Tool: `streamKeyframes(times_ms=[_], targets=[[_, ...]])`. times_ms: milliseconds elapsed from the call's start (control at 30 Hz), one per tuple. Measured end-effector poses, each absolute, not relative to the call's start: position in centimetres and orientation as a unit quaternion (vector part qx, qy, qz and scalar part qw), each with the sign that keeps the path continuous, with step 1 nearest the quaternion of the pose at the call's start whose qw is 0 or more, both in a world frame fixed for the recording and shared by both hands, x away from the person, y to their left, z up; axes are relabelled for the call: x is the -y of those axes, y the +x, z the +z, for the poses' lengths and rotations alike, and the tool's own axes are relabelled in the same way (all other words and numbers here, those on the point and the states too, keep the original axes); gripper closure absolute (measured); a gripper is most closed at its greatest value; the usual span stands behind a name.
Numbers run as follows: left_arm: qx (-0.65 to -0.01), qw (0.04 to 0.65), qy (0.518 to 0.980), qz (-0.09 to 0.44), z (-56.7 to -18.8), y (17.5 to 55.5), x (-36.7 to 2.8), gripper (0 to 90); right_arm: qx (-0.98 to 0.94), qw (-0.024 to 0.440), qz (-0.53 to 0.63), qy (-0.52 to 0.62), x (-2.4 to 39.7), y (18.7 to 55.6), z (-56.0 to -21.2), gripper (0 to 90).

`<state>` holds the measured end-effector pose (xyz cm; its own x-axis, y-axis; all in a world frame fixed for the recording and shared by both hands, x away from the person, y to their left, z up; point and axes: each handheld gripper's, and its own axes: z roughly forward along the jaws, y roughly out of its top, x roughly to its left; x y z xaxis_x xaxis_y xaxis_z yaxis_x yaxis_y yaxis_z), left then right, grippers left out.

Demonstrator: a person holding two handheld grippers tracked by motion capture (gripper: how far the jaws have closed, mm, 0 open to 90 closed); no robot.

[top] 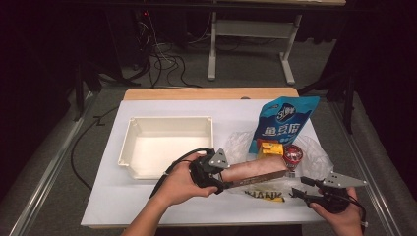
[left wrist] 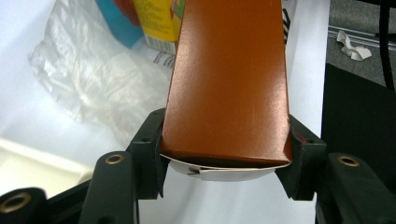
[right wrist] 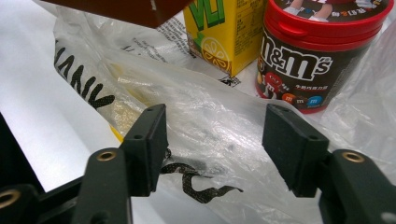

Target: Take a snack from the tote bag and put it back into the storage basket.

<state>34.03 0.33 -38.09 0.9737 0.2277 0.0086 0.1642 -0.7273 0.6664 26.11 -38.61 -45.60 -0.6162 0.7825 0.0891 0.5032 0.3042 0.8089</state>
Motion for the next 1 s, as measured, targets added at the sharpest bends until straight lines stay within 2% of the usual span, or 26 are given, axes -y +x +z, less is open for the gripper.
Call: streamKeyframes(times_ms=[300, 1000], targets=[[-0.130, 0.368, 0.919, 0.049, -38.2, 33.9, -2.7, 43.8, -0.790, 0.165, 0.428, 0.406, 38.4, 26.1, -45.6, 31.2], [-0.169, 0.378, 0.908, 0.069, -36.9, 34.5, -7.1, 43.9, -0.790, 0.171, 0.425, 0.408, 38.4, 26.2, -45.7, 30.1]])
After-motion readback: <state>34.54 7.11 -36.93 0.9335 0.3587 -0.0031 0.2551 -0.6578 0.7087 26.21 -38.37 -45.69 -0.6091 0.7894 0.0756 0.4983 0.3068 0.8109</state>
